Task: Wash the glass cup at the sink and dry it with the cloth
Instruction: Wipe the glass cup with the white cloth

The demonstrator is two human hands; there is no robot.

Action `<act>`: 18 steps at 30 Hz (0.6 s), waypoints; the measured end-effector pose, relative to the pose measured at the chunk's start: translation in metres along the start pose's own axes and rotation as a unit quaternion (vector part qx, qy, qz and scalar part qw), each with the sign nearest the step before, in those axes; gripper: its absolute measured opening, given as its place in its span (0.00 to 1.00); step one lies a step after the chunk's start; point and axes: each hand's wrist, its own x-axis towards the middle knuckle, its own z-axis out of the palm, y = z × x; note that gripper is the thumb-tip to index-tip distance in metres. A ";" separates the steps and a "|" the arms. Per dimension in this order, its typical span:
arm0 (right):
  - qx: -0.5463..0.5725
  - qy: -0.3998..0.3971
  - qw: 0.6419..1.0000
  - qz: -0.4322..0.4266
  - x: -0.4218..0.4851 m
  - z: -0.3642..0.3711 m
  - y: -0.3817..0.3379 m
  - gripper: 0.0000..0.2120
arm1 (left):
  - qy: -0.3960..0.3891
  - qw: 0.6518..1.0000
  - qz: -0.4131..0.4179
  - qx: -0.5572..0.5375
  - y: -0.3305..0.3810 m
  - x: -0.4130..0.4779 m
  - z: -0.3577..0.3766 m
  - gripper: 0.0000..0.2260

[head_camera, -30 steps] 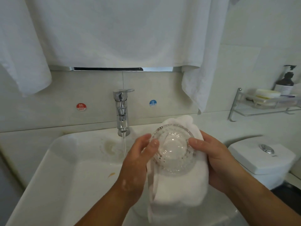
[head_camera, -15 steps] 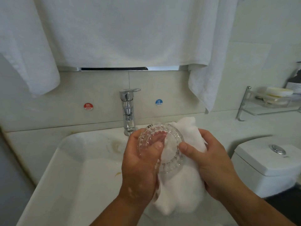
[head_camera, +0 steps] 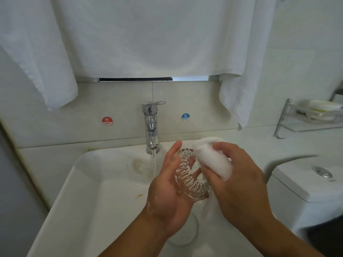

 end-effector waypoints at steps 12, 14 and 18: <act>0.006 -0.214 0.969 -0.127 0.007 -0.030 0.013 0.39 | -0.034 0.999 0.004 -0.011 0.002 0.000 -0.001 0.22; 0.020 -0.186 0.974 -0.128 0.003 -0.018 0.013 0.39 | -0.024 0.999 0.001 0.022 -0.008 0.000 0.002 0.24; 0.140 -0.112 0.981 -0.069 -0.007 0.012 0.018 0.35 | -0.019 0.991 0.072 0.107 -0.020 -0.002 0.002 0.23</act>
